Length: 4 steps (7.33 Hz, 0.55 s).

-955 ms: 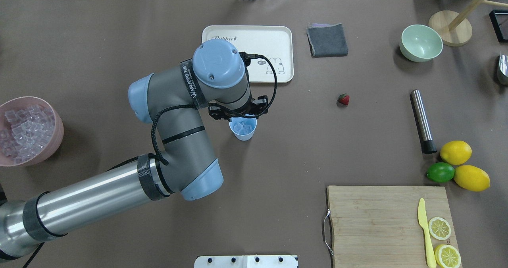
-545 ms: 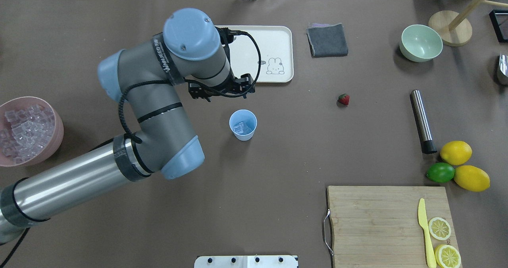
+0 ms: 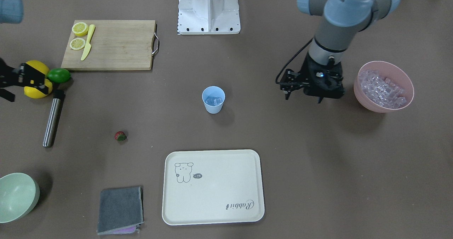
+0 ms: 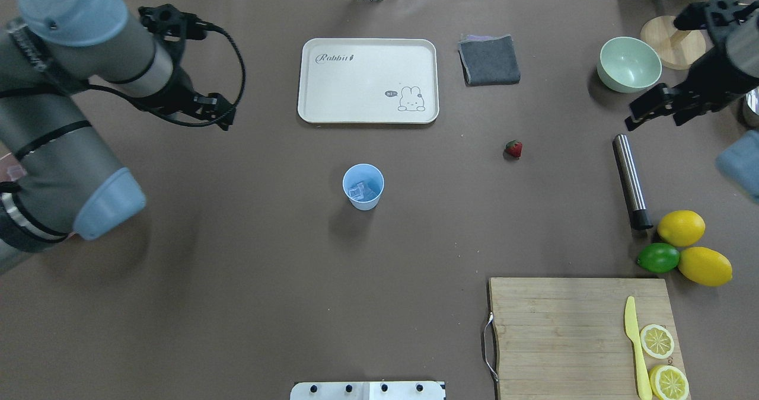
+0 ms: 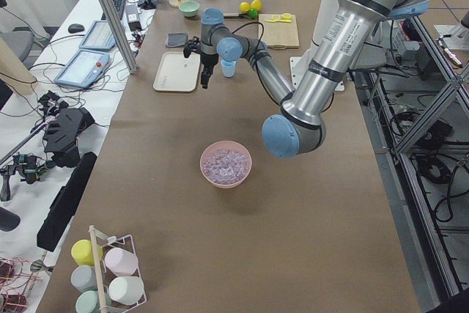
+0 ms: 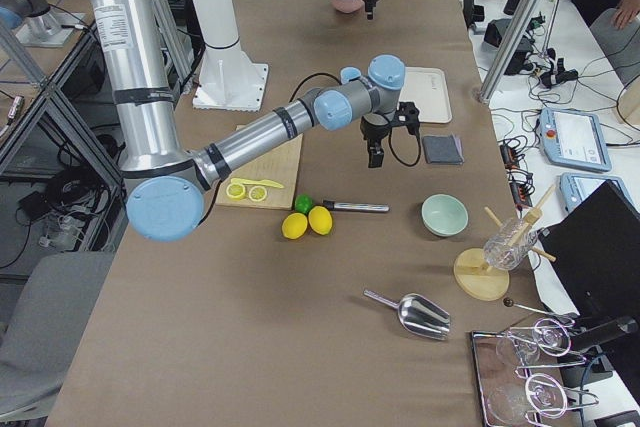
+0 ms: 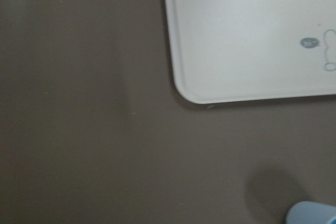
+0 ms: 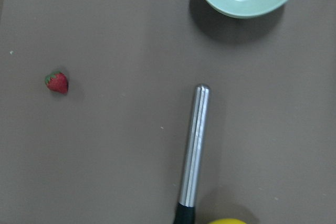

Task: Mash ice and strawberries in cup
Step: 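Withdraw the left gripper from the cup while the right gripper reaches toward the strawberry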

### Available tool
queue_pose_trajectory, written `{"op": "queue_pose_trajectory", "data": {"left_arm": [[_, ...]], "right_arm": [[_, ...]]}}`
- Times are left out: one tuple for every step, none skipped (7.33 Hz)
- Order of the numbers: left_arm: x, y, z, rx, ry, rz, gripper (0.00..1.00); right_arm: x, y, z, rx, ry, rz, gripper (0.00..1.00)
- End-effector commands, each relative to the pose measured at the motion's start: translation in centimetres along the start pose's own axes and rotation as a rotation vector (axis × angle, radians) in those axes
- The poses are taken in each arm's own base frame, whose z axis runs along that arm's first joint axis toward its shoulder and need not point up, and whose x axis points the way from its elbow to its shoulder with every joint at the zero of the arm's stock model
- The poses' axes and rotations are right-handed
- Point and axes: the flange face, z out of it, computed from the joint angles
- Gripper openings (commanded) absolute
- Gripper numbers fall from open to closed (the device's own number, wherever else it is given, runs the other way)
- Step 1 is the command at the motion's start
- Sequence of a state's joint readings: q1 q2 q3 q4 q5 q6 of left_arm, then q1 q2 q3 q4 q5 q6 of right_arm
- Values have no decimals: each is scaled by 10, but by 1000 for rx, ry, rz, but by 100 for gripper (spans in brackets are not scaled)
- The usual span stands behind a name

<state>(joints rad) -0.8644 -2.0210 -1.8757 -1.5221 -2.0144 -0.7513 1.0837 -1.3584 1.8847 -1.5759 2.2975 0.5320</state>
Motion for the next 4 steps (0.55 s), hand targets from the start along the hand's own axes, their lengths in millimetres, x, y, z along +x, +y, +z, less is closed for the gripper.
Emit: {"op": "queue_pose_trajectory", "data": {"left_arm": [[-84, 7, -16, -19, -15, 50, 98], [-96, 9, -23, -14, -15, 57, 98], [-101, 8, -21, -18, -20, 49, 98], [-100, 7, -20, -19, -19, 49, 98]], "right_arm": [[-55, -21, 85, 38, -26, -55, 99], [-66, -26, 118, 60, -32, -107, 98], [-86, -33, 130, 76, -14, -132, 94], [-103, -26, 144, 67, -8, -156, 86]]}}
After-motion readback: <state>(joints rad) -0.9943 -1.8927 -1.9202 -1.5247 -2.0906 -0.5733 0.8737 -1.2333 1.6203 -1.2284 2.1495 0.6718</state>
